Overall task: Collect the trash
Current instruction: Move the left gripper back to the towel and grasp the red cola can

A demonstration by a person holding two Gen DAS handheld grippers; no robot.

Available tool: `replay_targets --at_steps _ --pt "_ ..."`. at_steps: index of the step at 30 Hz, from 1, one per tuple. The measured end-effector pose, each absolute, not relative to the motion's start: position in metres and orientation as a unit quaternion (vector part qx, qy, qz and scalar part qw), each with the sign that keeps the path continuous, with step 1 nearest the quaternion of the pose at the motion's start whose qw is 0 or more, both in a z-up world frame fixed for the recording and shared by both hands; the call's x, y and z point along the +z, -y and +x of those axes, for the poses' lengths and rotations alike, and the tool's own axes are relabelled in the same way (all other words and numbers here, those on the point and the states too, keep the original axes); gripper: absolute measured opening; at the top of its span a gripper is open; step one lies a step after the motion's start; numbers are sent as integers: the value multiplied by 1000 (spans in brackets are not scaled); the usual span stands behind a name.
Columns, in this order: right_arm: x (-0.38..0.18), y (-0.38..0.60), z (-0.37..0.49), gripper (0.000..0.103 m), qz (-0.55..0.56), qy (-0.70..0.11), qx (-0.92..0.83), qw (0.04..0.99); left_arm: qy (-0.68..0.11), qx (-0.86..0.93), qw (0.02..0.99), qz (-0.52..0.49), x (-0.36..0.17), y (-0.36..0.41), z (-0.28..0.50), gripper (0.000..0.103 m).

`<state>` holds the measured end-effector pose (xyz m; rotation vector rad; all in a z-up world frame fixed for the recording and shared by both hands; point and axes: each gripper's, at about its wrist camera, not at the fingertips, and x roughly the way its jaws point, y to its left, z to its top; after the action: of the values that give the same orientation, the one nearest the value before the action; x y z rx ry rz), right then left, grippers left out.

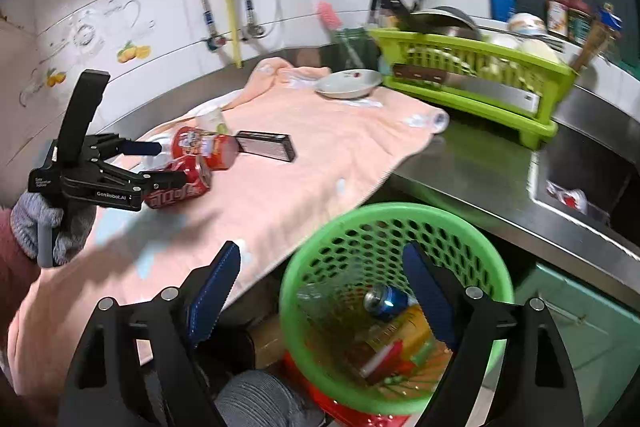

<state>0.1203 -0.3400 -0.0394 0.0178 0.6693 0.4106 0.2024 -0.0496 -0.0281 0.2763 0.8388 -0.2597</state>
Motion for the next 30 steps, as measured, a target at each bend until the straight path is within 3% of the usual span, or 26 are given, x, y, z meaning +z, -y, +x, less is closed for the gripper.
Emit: replay_targets --at_steps 30 --pt "-60 262 184 82 -52 -355 266 895 -467 -154 853 178 -90 -4 253 89"
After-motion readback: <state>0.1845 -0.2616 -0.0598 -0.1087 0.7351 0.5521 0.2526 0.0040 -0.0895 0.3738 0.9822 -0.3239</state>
